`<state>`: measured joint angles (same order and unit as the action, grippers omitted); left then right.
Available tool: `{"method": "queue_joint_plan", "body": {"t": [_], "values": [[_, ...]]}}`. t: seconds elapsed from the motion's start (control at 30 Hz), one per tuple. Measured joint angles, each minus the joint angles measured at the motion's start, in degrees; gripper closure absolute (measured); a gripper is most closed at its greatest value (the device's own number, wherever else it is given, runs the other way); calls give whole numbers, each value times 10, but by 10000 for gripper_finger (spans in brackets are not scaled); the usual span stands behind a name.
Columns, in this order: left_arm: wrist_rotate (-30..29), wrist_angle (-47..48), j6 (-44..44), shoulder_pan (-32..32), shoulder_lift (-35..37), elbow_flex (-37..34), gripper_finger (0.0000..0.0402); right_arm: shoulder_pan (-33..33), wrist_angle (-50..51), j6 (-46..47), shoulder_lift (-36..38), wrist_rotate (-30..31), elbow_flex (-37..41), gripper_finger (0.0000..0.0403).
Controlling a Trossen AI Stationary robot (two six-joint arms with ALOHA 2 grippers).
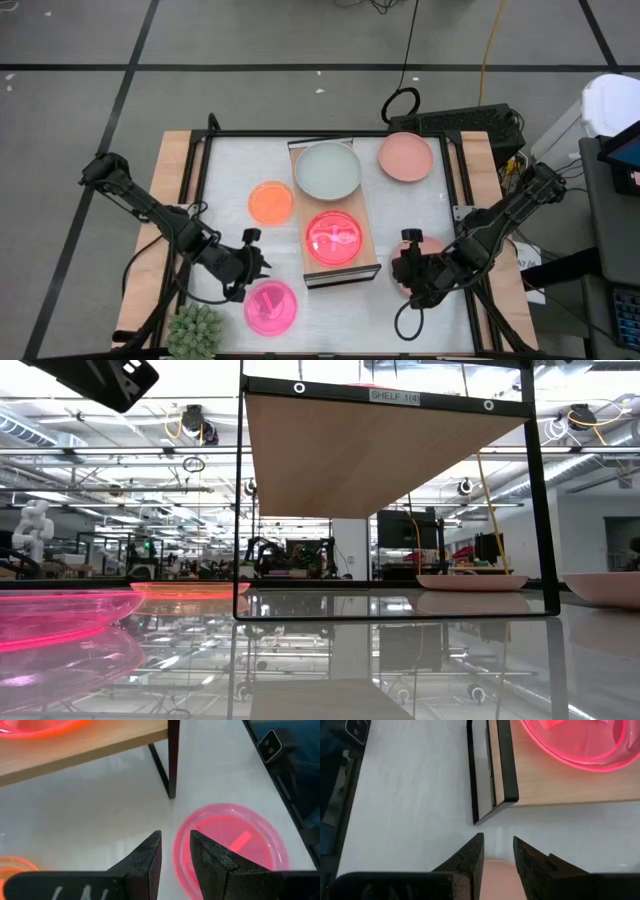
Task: Place and stack plates onto a shelf
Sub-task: Stack the pink plate on the pink plate on the shelf
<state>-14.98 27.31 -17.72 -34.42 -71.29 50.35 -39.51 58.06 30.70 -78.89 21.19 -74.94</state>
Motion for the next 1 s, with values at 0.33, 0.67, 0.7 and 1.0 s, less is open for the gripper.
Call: {"method": "queue_joint_plan", "body": {"t": [0.33,0.67,0.7,1.0], "values": [[-1,0,-9,-10,0,0,293,-8,-2,55,0,-2,7,314],[-1,-3,-23,-22,0,0,293,-45,-19,187,-1,-53,100,314],[-1,-4,-24,-23,0,0,293,-48,-28,199,-1,-57,112,314],[-1,-4,-68,-24,0,-1,293,-70,-148,241,-1,-96,203,314]]}}
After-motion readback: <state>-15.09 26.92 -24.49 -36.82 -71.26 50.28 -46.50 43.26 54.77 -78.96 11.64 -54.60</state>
